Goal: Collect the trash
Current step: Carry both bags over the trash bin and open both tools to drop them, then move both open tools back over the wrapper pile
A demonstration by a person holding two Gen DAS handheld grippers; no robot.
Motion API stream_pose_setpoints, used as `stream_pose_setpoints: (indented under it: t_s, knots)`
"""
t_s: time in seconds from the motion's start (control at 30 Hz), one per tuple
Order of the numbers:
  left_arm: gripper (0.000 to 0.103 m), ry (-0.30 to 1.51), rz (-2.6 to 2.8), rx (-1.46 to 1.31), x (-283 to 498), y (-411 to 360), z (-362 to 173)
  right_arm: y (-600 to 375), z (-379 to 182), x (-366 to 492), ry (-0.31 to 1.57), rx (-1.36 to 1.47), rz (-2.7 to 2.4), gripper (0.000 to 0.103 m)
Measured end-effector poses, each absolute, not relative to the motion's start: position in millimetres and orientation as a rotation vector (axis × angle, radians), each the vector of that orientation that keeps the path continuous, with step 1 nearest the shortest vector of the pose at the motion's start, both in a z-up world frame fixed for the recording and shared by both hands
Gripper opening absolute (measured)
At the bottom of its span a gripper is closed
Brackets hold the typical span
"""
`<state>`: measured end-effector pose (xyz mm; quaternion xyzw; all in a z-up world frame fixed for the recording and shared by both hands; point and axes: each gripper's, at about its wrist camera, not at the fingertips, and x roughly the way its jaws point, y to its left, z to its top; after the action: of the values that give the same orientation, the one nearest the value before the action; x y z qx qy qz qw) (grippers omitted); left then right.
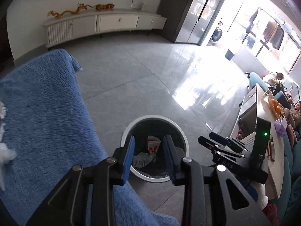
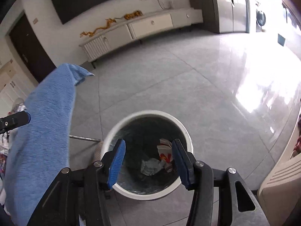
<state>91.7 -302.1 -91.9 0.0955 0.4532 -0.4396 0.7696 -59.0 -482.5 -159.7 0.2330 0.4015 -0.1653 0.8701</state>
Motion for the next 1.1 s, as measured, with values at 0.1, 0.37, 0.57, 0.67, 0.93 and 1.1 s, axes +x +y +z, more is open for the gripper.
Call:
stream_pose_setpoints:
  t_s: [0.1,0.37,0.57,0.67,0.93,1.1]
  knots:
    - [0.031,0.942,-0.948,0.193,87,-270,-69,-464,-131,-59,0.799,0.441,-0.319,0.05]
    - [0.031,0.838,-0.872,0.139,72,-169,-31,-392,-45,-55,0.678,0.295,-0.195,0.054]
    - [0.046,0.789,-0.746,0.039,72,-72,-20,-328,1,-43,0.632,0.182,-0.061,0.055]
    - [0.047,0.785,-0.679,-0.025,79,-28,-20,-298,12,-31,0.633,0.142,0.006,0.055]
    - [0.047,0.841,-0.508,-0.128,131,61,-37,-228,-5,22,0.715,0.154,0.185,0.055]
    - [0.047,0.901,-0.47,-0.171,171,76,-48,-199,-41,63,0.817,0.201,0.287,0.055]
